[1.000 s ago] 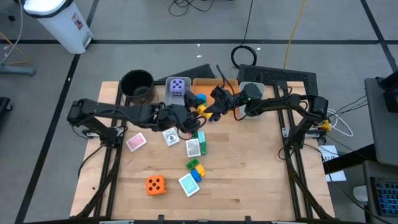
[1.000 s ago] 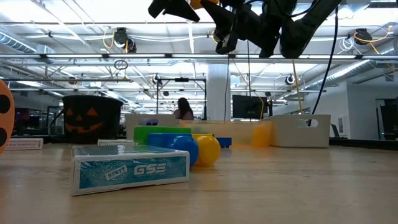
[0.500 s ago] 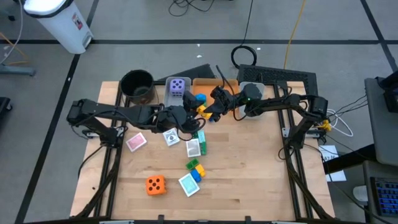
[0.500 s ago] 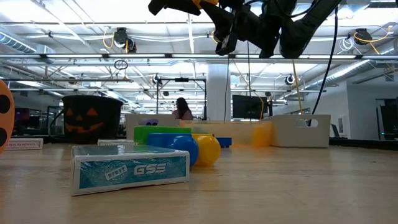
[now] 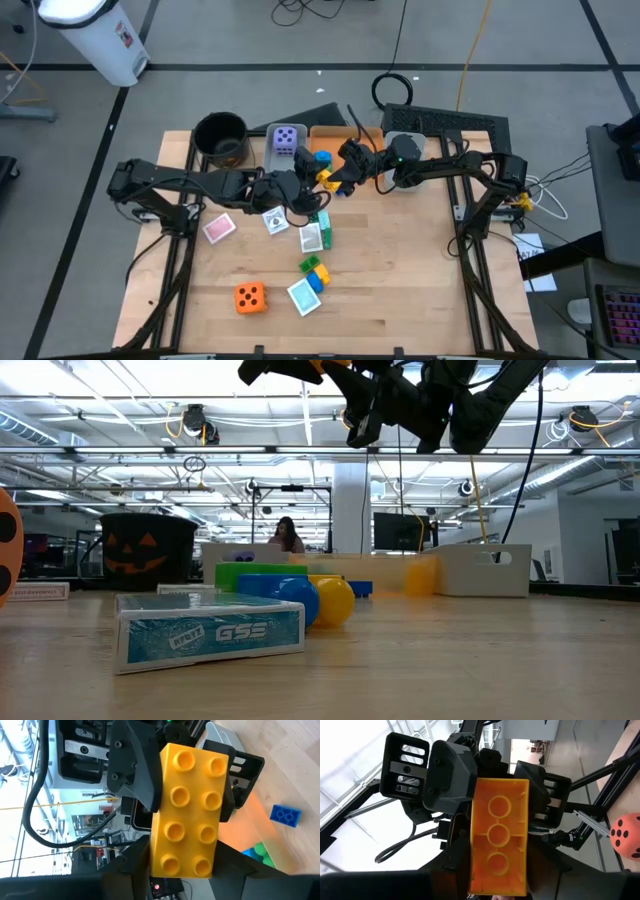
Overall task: Pick & Place Toys
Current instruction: Put the top yellow game piece into the orange bin
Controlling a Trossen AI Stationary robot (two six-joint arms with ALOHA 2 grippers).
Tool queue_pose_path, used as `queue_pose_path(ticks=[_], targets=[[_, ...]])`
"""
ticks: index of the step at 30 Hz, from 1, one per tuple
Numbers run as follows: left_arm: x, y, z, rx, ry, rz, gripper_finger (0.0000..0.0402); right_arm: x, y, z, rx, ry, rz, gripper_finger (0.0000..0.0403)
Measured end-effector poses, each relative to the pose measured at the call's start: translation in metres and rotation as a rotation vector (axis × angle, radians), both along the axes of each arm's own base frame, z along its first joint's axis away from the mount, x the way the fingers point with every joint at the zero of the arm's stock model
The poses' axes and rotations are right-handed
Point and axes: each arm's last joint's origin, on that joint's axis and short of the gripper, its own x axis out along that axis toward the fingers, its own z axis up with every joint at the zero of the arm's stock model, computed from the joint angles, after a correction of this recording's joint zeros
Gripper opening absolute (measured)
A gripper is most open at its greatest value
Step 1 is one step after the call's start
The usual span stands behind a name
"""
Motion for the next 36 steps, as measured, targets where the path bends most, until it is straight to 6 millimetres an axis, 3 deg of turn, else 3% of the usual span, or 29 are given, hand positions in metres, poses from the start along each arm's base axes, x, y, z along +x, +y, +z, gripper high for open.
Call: queue_pose_path(ticks=[7,21,36], targets=[[0.0,0.0,0.0,0.0,0.002,0.001,0.0153,0.0,0.0,0.0,0.004,0.004,0.0,0.014],[0.0,0.001,0.0,-0.049,-0.03,0.019,0.0144,-0.001,-0.003,0.0,-0.007,0.005,-0.007,0.0223],[0.0,0.008,0.0,-0.132,-0.087,0.065,0.0143,-0.018,-0.038,0.001,-0.073,-0.009,-0.038,0.0242]])
